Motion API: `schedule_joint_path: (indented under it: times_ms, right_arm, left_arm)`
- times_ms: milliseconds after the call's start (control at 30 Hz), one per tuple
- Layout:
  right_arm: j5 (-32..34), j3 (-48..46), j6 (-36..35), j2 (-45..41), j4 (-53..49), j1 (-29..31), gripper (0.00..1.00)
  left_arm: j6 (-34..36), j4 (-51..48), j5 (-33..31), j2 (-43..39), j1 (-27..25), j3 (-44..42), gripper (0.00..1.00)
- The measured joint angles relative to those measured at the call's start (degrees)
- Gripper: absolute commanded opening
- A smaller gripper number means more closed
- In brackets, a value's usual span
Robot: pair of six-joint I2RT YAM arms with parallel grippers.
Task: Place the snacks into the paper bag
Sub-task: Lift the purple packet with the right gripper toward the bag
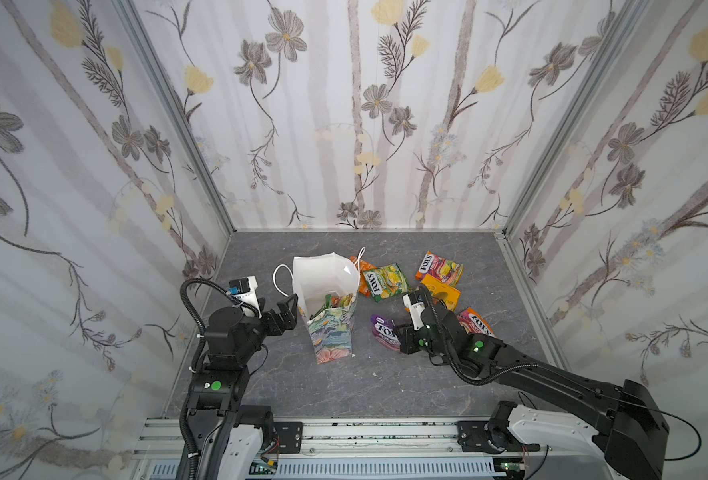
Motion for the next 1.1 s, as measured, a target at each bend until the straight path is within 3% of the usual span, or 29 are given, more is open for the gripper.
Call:
schedule_joint_path:
  times_ms: [433, 1100]
  right_arm:
    - [-4.09, 6.62, -3.43, -0.7, -0.39, -1.68, 0.0]
    - [-4.57, 22.36, -10.29, 0.96, -5.27, -1.79, 0.0]
  left_arm:
    - [0.0, 0.0, 0.0, -0.11, 0.0, 0.0, 1.0]
    - [0.0, 0.0, 0.2, -0.09, 0.0, 0.0, 1.0]
